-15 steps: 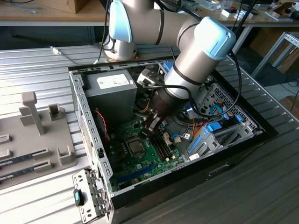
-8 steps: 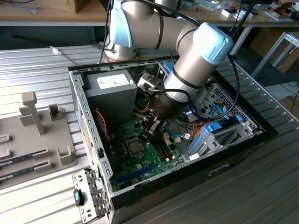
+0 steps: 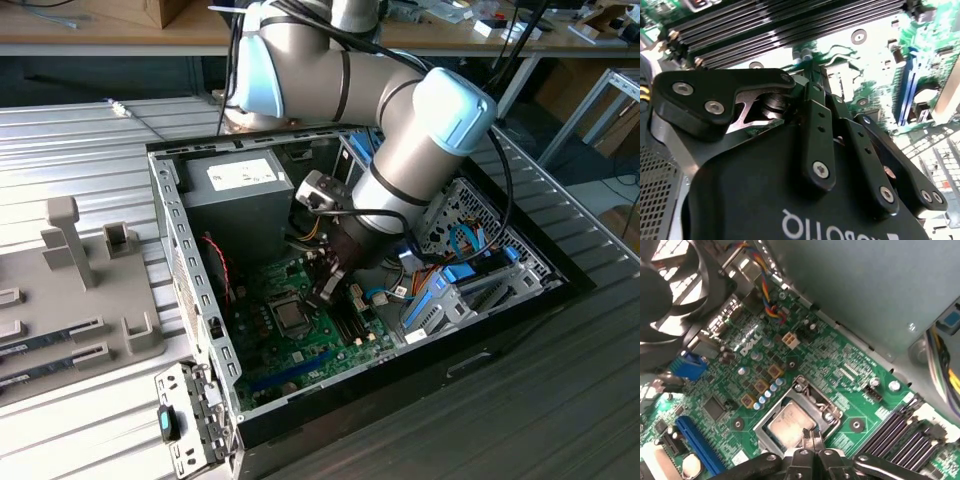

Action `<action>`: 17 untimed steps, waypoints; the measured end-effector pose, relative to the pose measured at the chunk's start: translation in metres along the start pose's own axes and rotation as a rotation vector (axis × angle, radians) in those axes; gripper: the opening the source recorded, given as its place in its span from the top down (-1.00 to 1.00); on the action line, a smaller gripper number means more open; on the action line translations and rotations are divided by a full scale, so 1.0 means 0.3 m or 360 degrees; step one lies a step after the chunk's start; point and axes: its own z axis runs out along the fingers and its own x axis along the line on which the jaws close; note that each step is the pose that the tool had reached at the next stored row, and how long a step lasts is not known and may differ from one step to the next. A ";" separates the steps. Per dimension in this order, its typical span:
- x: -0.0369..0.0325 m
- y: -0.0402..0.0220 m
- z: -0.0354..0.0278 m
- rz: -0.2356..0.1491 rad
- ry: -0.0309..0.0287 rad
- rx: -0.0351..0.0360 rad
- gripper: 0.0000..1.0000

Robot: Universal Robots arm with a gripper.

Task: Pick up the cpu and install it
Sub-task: 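Close the cpu cover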

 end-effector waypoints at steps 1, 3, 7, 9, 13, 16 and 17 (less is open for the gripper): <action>0.004 -0.006 0.002 -0.0001 0.00009 0.0001 0.79; 0.010 -0.013 0.007 -0.0004 0.00005 0.0001 0.79; 0.005 -0.032 0.005 -0.0009 0.00016 0.0001 0.79; 0.002 -0.037 0.005 -0.0010 0.00021 0.0001 0.79; 0.004 -0.040 0.008 -0.0014 -0.00076 -0.0009 0.79; 0.009 -0.036 -0.010 -0.0016 -0.00139 -0.0012 0.79; 0.012 -0.033 -0.024 -0.0015 -0.00123 -0.0011 0.79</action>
